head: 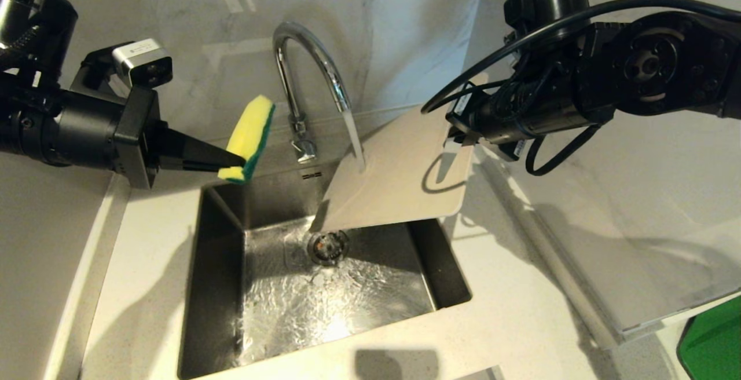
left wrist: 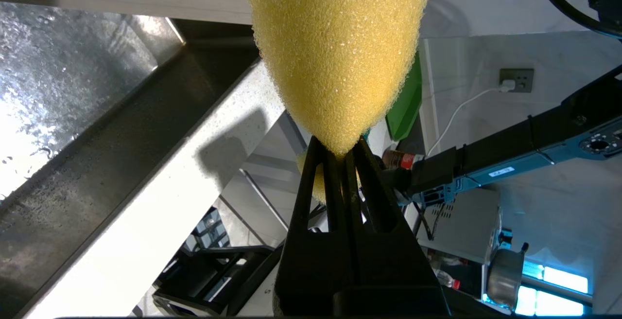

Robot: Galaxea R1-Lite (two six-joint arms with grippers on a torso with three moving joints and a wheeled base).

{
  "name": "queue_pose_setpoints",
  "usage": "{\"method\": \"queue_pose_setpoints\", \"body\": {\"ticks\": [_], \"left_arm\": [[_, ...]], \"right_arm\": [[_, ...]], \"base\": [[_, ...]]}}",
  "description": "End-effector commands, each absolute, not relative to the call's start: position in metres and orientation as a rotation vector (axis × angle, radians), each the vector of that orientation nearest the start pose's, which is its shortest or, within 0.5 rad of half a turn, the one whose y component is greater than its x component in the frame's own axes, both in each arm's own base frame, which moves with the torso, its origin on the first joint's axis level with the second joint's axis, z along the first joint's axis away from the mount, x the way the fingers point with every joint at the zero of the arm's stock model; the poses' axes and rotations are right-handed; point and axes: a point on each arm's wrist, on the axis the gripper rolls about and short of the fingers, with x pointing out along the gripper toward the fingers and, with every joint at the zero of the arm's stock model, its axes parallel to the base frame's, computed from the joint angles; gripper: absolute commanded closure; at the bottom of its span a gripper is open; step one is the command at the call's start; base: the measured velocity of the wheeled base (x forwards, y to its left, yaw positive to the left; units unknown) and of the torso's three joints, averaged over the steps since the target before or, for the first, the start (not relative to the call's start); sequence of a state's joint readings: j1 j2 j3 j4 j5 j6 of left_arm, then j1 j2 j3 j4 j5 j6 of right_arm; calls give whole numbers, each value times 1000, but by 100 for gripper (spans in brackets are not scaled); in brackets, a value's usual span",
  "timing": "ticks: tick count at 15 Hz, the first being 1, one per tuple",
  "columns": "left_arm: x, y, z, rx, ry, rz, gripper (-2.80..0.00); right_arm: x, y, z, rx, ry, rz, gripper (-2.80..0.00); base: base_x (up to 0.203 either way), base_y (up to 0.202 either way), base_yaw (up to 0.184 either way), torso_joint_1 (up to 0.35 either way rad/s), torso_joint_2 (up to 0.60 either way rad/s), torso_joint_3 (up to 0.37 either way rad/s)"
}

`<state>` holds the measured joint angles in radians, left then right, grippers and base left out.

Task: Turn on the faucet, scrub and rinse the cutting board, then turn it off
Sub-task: Scrub the cutting board underwater, then put down the cutting board

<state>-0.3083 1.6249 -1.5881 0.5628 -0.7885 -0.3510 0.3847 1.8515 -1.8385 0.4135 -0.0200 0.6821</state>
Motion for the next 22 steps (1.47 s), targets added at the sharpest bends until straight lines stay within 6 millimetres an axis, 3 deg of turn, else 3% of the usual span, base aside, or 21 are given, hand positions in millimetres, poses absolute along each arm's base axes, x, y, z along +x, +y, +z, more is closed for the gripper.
{"method": "queue_pose_setpoints", "body": {"ticks": [1,3,6,10,14,18,22], "left_arm": [[251,-97,316,-457,794,-952,0],[251,-97,316,-457,793,-953,0],[247,-96,319,-457,784,-957,0],[241,-95,321,-467,786,-1015,0],[231,-91,329,-441,743,-1033,0],[225,-89,325,-417,740,-1025,0],[225,-89,328,-407,723,-1011,0]], "right_arm": [[326,132,319,578,524,199,0],[322,130,323,579,516,201,0],[300,121,345,581,463,220,0],[235,94,381,538,448,230,0],[163,65,400,525,468,222,0],[104,41,393,485,532,203,0],[86,33,372,414,571,134,0]], "base": [[0,0,0,0,0,0],[0,0,0,0,0,0],[0,0,0,0,0,0],[0,0,0,0,0,0],[0,0,0,0,0,0],[0,0,0,0,0,0],[0,0,0,0,0,0]]}}
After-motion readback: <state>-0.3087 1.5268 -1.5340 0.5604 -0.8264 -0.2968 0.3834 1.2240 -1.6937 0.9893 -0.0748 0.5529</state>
